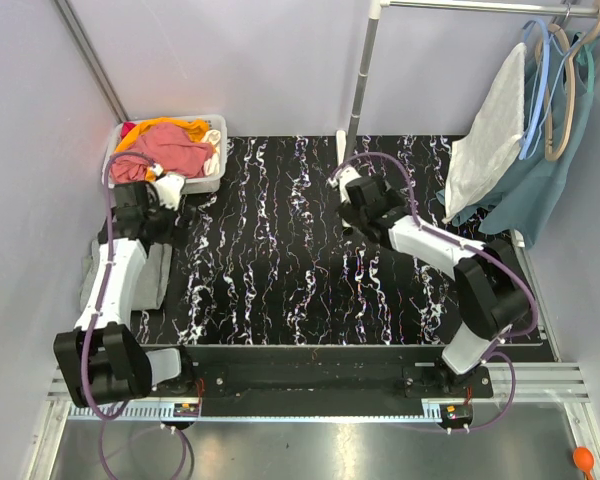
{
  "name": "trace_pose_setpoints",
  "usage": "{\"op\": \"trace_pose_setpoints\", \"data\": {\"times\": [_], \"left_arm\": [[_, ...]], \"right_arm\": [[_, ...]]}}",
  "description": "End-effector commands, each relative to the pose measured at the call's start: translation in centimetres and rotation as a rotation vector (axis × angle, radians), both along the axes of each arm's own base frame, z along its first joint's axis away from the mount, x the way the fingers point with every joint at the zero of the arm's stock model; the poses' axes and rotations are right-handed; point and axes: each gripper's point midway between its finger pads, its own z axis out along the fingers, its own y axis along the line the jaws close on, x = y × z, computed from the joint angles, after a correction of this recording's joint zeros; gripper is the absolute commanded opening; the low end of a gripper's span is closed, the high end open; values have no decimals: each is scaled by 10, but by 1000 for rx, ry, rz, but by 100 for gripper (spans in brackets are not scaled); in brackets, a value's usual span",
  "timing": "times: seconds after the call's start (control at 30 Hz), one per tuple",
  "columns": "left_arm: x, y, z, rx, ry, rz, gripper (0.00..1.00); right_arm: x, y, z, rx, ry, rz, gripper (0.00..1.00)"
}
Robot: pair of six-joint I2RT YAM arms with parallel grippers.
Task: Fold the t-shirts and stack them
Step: Neatly place the folded tshirt to the corner
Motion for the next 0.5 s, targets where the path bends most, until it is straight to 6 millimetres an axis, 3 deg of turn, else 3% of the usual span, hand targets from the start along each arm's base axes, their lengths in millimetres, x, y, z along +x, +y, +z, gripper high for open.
{"op": "trace_pose_setpoints", "data": {"times": [0.0, 0.1, 0.3, 0.47], "left_arm": [[49, -49, 61, -184, -267, 9, 99], [67, -69, 78, -222, -321, 13, 99], [92, -104, 89, -178, -397, -9, 99], [102, -111, 88, -176, -440, 21, 99]], "right_arm": [[20, -21, 76, 162, -235, -143, 100], [16, -30, 85, 214, -257, -166, 100], [13, -40, 111, 286, -282, -211, 100], [7, -38, 116, 349, -266, -242, 100]]}}
